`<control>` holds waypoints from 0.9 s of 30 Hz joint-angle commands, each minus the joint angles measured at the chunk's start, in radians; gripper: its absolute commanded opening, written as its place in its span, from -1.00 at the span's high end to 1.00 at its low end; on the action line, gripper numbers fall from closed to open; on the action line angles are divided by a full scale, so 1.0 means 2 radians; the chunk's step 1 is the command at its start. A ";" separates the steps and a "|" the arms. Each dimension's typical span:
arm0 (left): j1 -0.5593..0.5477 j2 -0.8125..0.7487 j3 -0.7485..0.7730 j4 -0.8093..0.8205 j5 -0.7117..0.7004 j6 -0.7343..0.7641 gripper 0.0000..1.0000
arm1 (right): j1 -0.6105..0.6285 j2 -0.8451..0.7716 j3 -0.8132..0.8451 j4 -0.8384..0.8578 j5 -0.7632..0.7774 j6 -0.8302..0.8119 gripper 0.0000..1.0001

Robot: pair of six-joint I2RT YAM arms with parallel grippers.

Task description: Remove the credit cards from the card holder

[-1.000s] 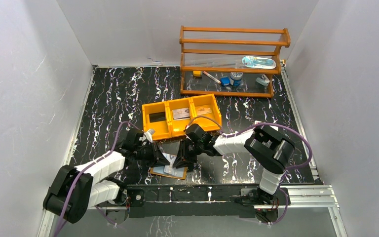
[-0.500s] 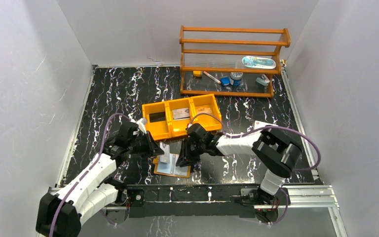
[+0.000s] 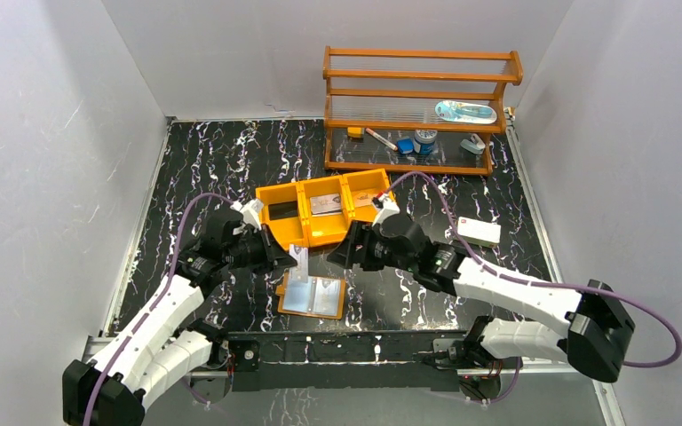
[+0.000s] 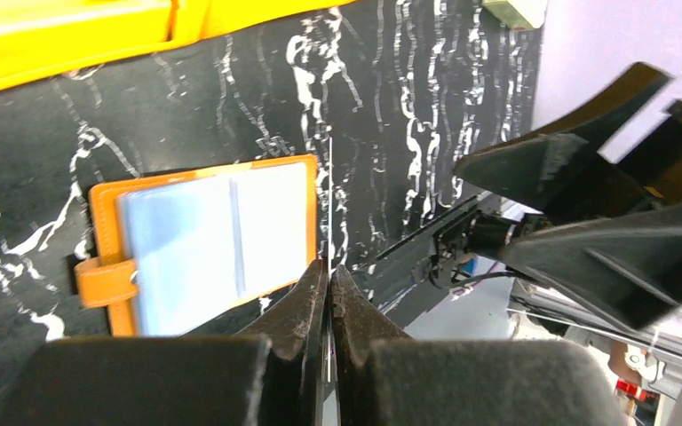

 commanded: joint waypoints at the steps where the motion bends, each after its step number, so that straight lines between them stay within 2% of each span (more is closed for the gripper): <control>1: -0.002 -0.001 0.019 0.042 0.069 -0.013 1.00 | -0.002 -0.031 -0.038 0.058 0.028 -0.011 -0.60; 4: -0.002 0.000 0.009 0.094 0.112 -0.042 1.00 | -0.008 -0.035 -0.033 0.063 0.005 -0.003 -0.61; 6: -0.002 -0.001 -0.001 0.130 0.134 -0.064 1.00 | -0.017 -0.032 -0.026 0.067 -0.023 -0.004 -0.53; 9: -0.002 -0.005 -0.013 0.172 0.155 -0.091 1.00 | -0.061 -0.022 -0.032 0.097 -0.112 -0.002 -0.39; 11: -0.002 -0.010 -0.018 0.191 0.159 -0.103 1.00 | -0.101 -0.022 -0.058 0.165 -0.187 0.030 -0.28; 13: -0.002 -0.011 -0.025 0.209 0.164 -0.114 1.00 | -0.117 -0.024 -0.080 0.236 -0.223 0.062 -0.26; 18: -0.002 -0.009 -0.048 0.263 0.179 -0.149 1.00 | -0.118 -0.015 -0.080 0.277 -0.258 0.082 -0.25; 23: -0.002 -0.007 -0.087 0.364 0.195 -0.209 1.00 | -0.117 0.014 -0.093 0.332 -0.276 0.110 -0.22; 27: -0.002 -0.007 -0.086 0.365 0.197 -0.207 1.00 | -0.110 0.050 -0.093 0.375 -0.295 0.131 -0.06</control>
